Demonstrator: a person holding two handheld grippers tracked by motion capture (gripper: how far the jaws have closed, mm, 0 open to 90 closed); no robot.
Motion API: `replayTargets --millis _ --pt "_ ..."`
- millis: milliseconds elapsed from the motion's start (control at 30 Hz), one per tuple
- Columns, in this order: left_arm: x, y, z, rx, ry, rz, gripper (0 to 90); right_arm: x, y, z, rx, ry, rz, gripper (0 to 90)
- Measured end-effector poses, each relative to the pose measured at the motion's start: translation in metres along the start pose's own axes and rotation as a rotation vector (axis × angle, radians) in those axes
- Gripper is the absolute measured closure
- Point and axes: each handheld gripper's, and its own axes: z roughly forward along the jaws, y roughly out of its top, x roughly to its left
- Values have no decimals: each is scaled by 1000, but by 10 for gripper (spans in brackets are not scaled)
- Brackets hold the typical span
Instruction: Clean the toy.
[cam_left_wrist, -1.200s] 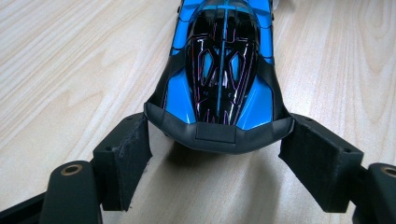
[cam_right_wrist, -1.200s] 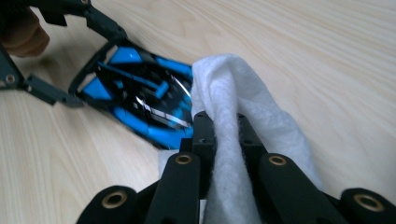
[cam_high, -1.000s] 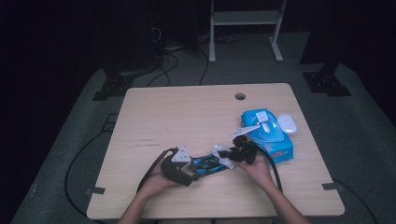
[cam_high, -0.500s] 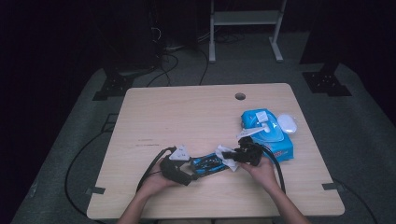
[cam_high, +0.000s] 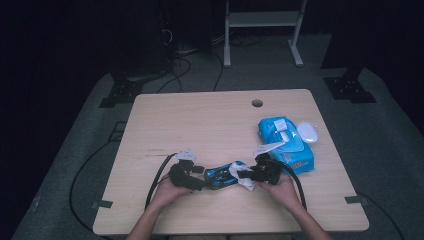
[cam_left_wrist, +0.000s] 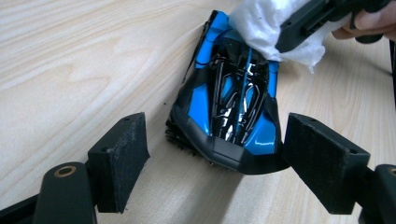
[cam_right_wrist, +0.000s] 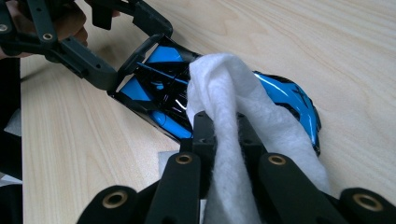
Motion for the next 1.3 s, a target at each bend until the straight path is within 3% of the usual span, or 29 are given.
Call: replayTargets --millis 600,733,833,967,1300 --pt "-4 0 3 12 -29 1 237 4 -7 -2 -27 -11 -51 833" --pt "-8 -1 9 59 -23 37 237 5 -9 -3 -34 -14 -58 838" --pt "-9 0 9 50 -26 42 237 5 -9 -3 -34 -12 -61 839" --pt "-6 1 6 18 -55 15 262 6 -12 -4 -45 -14 -67 841" --pt "-8 1 3 1 -19 44 392 9 -15 -6 -47 -16 -81 844"
